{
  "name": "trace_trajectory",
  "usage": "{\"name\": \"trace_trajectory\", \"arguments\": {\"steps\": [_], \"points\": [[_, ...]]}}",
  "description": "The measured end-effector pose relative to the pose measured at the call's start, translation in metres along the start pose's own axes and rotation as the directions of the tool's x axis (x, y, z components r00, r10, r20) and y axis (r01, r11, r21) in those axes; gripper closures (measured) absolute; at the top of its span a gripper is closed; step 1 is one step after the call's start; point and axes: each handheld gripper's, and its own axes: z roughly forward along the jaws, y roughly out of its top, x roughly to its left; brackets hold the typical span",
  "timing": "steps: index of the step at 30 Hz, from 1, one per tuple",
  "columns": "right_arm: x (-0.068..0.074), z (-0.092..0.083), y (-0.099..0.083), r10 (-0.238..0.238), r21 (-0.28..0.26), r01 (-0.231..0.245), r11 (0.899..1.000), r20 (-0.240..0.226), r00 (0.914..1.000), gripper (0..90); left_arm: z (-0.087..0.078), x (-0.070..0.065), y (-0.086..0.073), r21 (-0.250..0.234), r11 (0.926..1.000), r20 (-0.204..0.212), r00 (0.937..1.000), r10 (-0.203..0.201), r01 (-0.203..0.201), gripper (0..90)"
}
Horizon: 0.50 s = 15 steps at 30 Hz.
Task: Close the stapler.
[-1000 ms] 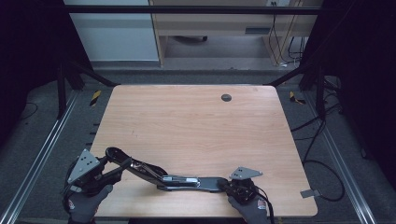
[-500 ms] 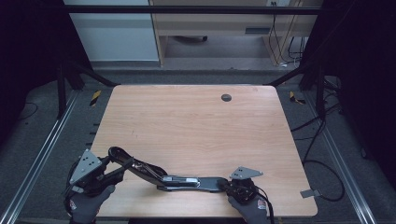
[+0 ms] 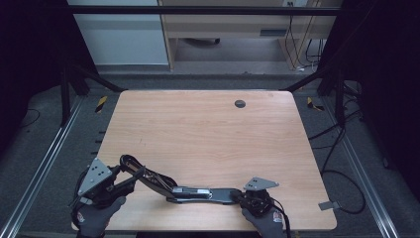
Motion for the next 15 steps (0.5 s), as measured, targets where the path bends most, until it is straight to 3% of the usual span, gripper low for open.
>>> {"name": "trace_trajectory", "arguments": {"steps": [15], "points": [[0.0, 0.0, 0.0, 0.001, -0.003, -0.001, 1.0, -0.002, 1.0, 90.0, 0.007, -0.013, 0.011, 0.006, 0.9996, 0.016, 0.9995, 0.029, -0.029, 55.2]]}}
